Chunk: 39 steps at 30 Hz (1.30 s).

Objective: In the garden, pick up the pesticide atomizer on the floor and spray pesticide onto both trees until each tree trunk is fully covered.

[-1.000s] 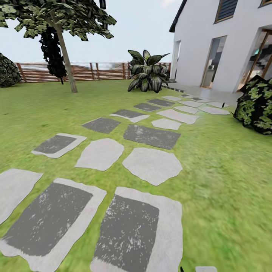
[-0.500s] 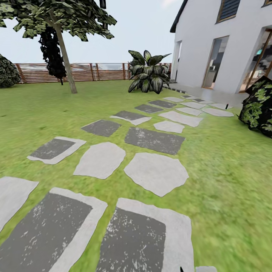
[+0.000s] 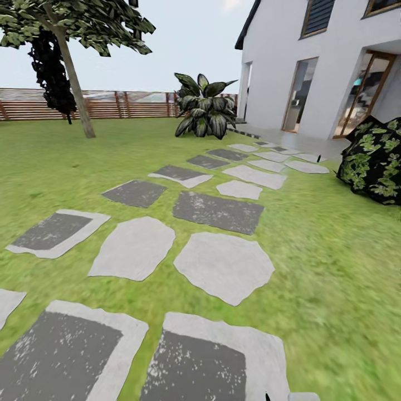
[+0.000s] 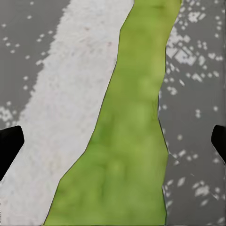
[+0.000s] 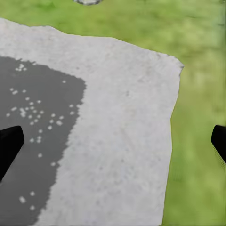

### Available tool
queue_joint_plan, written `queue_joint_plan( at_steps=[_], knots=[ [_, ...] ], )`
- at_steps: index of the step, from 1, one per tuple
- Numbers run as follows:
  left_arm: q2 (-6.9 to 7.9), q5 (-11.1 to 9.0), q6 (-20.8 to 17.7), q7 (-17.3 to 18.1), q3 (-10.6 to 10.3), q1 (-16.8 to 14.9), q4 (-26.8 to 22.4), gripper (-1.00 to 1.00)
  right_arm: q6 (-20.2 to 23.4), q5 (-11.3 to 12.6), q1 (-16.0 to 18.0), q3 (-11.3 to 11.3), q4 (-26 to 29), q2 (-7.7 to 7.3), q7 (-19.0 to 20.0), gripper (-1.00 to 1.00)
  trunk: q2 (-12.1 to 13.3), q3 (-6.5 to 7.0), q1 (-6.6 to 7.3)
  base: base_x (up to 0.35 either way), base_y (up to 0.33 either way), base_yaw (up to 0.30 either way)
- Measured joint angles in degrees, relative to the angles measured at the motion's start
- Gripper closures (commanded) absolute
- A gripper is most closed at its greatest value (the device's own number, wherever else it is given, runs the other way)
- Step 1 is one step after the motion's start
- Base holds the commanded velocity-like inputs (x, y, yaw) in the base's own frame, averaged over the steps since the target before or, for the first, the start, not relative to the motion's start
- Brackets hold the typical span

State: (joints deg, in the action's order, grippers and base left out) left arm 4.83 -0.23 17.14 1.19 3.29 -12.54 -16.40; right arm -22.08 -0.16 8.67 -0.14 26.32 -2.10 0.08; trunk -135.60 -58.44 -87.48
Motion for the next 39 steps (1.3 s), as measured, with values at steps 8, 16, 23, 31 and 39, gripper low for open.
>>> queue_joint_plan(
  at_steps=[8, 16, 23, 31, 39],
  knots=[
    [-0.06, 0.01, 0.00, -0.01, 0.00, 0.00, -0.05, -1.00, 0.01, 0.00, 0.00, 0.06, -0.09, 0.00, 0.00, -1.00, 0.00, 0.00, 0.00, 0.324, 0.083, -0.008],
    [-0.07, 0.00, 0.00, -0.06, 0.01, 0.00, -0.06, -1.00, 0.02, 0.00, 0.00, 0.01, -0.09, 0.00, 0.00, -1.00, 0.00, 0.00, 0.00, 0.325, 0.077, 0.000],
    [-0.07, 0.00, 0.00, -0.08, 0.01, 0.00, -0.06, -1.00, 0.02, -0.01, 0.00, 0.00, -0.09, 0.00, 0.00, -1.00, 0.00, 0.00, 0.00, 0.325, 0.074, 0.000],
    [-0.07, 0.03, 0.00, -0.08, 0.00, 0.00, -0.03, -1.00, 0.02, -0.03, 0.00, -0.02, -0.10, 0.00, 0.00, -1.00, 0.00, 0.00, 0.00, 0.326, 0.049, 0.000],
    [-0.07, 0.03, 0.00, -0.08, 0.00, 0.00, 0.01, -1.00, 0.02, -0.02, 0.00, -0.02, -0.17, 0.00, 0.00, -1.00, 0.00, 0.00, 0.00, 0.331, 0.002, 0.000]
  ],
)
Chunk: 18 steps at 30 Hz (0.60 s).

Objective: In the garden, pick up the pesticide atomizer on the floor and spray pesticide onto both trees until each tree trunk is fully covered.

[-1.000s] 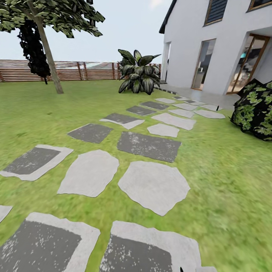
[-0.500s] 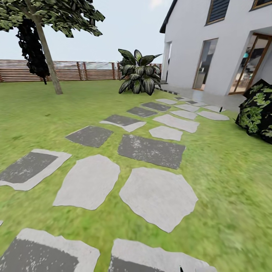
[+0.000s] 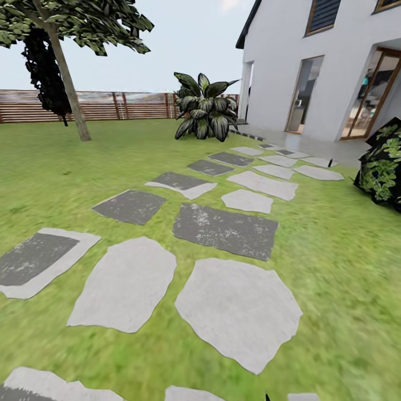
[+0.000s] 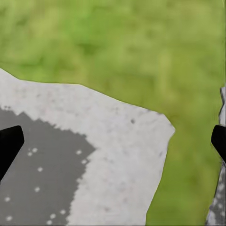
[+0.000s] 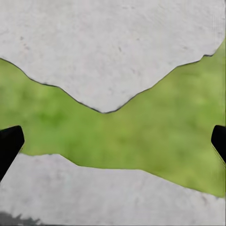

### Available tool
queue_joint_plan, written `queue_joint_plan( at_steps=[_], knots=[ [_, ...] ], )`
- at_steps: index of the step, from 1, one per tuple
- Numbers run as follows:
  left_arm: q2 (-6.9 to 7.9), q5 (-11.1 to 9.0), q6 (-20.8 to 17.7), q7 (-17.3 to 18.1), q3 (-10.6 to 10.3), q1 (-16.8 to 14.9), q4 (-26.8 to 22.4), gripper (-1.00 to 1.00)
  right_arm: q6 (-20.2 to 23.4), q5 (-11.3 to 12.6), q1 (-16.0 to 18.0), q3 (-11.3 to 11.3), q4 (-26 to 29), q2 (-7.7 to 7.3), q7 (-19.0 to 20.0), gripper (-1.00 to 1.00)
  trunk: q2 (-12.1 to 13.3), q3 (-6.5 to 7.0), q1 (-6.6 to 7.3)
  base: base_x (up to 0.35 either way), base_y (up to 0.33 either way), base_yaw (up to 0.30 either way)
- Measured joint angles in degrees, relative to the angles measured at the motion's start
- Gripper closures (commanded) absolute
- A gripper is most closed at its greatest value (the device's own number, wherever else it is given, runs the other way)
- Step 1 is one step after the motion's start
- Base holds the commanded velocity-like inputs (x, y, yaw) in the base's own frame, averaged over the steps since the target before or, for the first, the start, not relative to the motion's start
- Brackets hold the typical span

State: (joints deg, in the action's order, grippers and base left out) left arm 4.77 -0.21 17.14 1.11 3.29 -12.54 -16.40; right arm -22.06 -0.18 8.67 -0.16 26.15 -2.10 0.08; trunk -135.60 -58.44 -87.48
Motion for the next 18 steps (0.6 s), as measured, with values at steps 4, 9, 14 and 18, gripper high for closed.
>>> queue_joint_plan(
  at_steps=[4, 9, 14, 18],
  knots=[
    [0.00, 0.00, 0.00, 0.00, 0.00, 0.00, 0.00, -1.00, 0.00, 0.02, 0.00, 0.04, 0.04, 0.00, 0.00, -1.00, 0.00, 0.00, 0.00, 0.331, 0.000, 0.000],
    [0.00, 0.01, 0.00, 0.00, 0.00, 0.00, 0.00, -1.00, 0.00, 0.02, 0.00, 0.08, 0.08, 0.00, 0.00, -1.00, 0.00, 0.00, 0.00, 0.331, 0.000, 0.000],
    [0.00, 0.02, 0.00, -0.01, 0.00, 0.00, 0.00, -1.00, 0.00, 0.02, 0.00, 0.08, 0.08, 0.00, -0.12, -1.00, -0.01, 0.00, 0.00, 0.331, 0.000, 0.000],
    [0.00, 0.04, 0.00, 0.00, 0.00, 0.00, 0.00, -1.00, 0.00, 0.02, 0.00, 0.08, 0.08, 0.00, -0.12, -1.00, 0.00, 0.00, 0.00, 0.331, 0.000, 0.000]
  ],
)
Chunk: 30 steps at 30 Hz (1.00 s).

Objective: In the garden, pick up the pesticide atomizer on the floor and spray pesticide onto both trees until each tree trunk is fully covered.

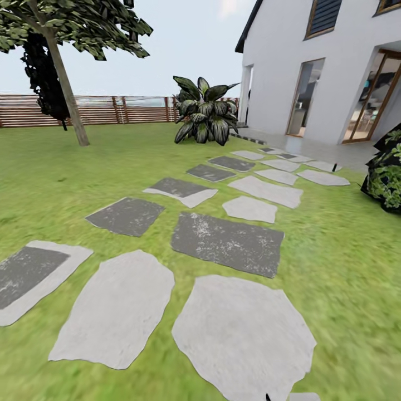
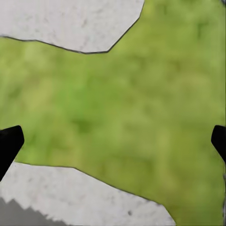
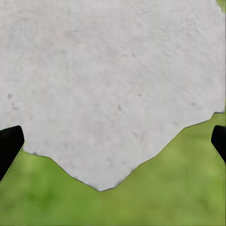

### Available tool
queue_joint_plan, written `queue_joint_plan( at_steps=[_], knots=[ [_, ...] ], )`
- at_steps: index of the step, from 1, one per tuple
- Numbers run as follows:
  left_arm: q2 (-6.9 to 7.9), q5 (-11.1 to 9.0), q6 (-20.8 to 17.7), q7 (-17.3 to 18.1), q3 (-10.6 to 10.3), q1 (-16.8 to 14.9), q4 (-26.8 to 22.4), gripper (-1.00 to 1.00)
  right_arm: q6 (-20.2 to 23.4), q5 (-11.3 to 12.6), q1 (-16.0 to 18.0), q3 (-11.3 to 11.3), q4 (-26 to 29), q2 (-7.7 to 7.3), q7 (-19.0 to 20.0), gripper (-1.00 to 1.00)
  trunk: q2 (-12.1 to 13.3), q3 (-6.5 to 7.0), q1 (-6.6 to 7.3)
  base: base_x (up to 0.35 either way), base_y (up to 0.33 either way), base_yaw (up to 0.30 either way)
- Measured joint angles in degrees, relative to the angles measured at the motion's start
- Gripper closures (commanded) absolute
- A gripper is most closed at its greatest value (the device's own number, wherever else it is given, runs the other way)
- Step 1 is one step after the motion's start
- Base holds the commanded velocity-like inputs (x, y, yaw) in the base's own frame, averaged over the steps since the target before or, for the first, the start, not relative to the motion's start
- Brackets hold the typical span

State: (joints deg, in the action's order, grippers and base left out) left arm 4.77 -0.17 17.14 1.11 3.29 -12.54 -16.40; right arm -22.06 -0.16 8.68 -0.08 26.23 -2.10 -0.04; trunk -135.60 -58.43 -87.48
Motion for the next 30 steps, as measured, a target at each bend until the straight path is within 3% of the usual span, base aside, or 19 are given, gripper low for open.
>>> queue_joint_plan(
  at_steps=[30],
  knots=[
    [-0.04, -0.01, 0.00, -0.08, 0.01, 0.00, -0.01, -1.00, 0.00, 0.00, 0.00, -0.03, 0.00, 0.00, -0.04, -1.00, 0.00, 0.00, 0.00, 0.331, 0.000, 0.000]
  ],
)
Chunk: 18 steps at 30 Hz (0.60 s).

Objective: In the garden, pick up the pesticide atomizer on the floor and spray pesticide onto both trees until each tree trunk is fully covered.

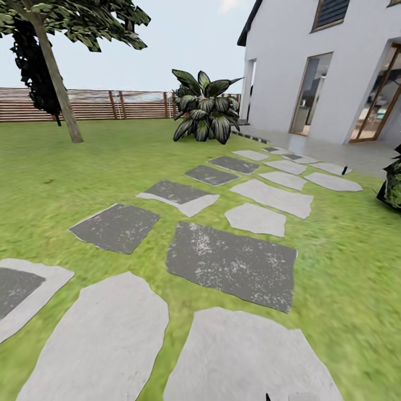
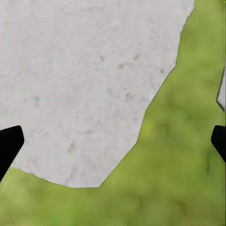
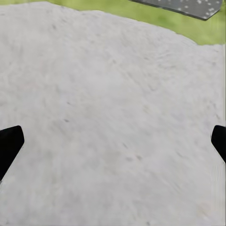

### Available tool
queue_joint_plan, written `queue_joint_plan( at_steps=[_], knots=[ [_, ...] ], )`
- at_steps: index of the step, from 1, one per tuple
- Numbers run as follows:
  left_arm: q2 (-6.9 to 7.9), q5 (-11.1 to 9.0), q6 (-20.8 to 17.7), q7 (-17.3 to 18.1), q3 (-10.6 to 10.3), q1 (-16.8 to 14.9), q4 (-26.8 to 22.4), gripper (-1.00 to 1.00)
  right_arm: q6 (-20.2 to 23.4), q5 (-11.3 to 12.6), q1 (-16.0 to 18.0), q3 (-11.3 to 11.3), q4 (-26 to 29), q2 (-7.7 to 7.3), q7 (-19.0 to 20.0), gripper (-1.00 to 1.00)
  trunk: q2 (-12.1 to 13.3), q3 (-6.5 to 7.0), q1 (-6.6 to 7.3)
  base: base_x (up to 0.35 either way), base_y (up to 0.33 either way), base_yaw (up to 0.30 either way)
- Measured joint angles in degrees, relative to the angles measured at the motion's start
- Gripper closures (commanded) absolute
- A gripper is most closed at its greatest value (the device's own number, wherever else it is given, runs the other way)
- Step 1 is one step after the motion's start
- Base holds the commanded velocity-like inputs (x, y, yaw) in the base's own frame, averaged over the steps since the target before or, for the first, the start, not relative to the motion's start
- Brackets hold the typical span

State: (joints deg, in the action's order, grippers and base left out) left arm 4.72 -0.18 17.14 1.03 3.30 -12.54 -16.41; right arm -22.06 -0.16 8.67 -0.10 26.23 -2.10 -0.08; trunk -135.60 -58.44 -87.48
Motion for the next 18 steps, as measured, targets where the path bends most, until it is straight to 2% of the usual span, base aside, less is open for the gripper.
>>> queue_joint_plan(
  at_steps=[18],
  knots=[
    [-0.02, -0.01, 0.00, 0.00, 0.00, 0.00, 0.00, -1.00, 0.00, 0.00, 0.00, -0.03, 0.00, 0.00, 0.00, -1.00, 0.00, 0.00, 0.00, 0.331, 0.000, 0.000]
  ],
)
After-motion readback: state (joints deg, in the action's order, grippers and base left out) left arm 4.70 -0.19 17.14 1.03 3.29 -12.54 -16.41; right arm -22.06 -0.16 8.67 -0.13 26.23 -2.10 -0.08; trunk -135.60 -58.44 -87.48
